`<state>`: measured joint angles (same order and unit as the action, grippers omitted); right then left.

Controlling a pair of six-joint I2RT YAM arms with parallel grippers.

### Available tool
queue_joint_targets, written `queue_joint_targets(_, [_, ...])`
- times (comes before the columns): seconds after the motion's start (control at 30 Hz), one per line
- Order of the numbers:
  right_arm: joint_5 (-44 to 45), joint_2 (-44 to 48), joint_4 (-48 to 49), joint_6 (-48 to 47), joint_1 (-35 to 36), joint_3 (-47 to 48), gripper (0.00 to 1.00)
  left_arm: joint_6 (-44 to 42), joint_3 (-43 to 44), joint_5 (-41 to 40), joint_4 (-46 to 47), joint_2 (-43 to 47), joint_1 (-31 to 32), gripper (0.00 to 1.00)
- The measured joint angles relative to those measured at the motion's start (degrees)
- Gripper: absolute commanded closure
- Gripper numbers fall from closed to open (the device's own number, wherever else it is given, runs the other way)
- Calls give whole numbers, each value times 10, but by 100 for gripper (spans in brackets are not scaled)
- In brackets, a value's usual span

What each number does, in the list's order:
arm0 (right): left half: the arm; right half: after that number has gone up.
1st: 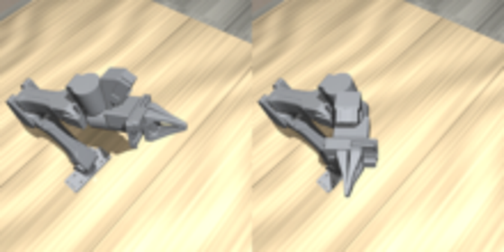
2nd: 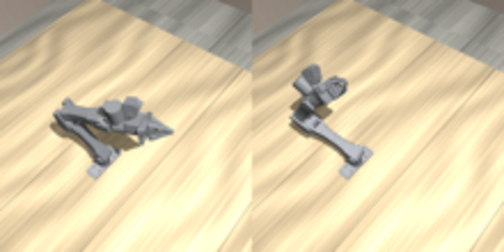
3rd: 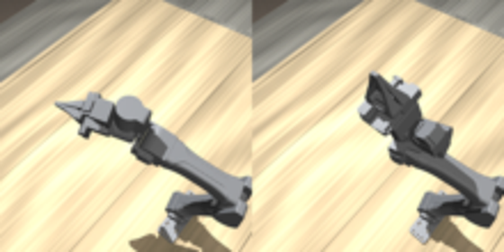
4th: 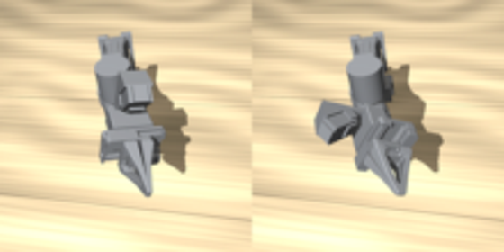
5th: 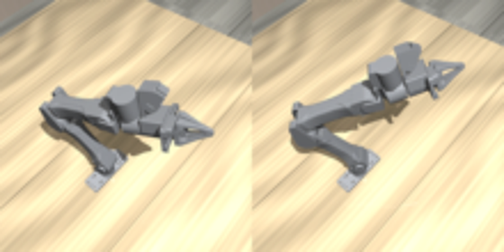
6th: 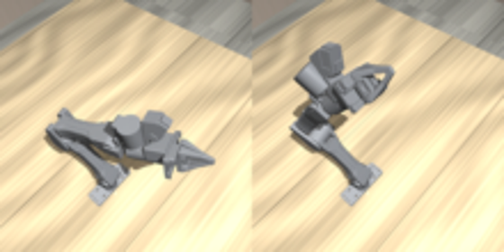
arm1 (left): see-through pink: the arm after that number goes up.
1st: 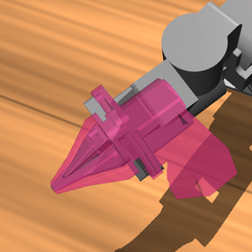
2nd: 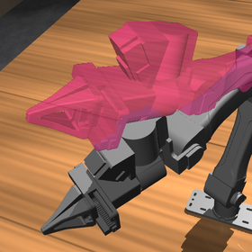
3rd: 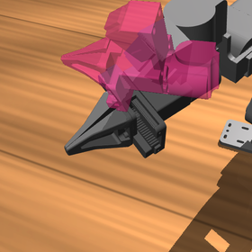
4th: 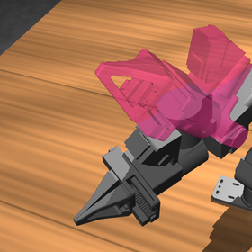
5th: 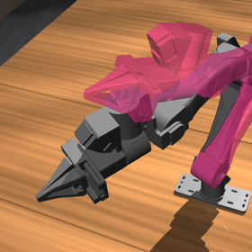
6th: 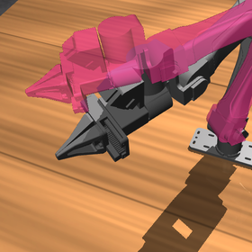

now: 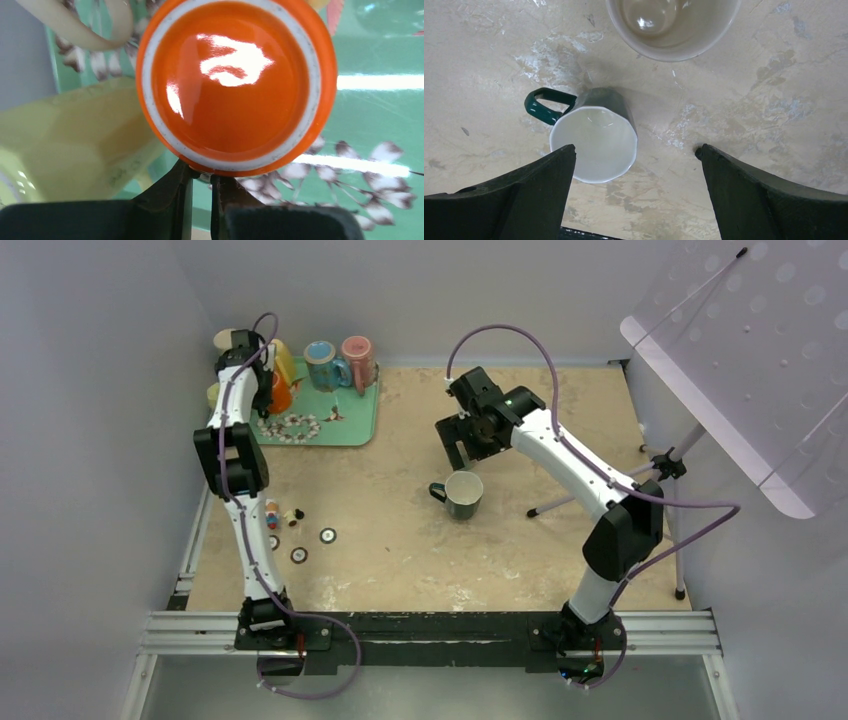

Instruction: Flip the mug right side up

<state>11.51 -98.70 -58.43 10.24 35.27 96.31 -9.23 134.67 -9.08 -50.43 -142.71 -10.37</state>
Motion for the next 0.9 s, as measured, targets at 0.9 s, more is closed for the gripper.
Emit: queue_joint_targets(0.9, [-131, 72, 317, 46, 56, -54, 2, 26, -354, 262, 52, 278, -7, 100])
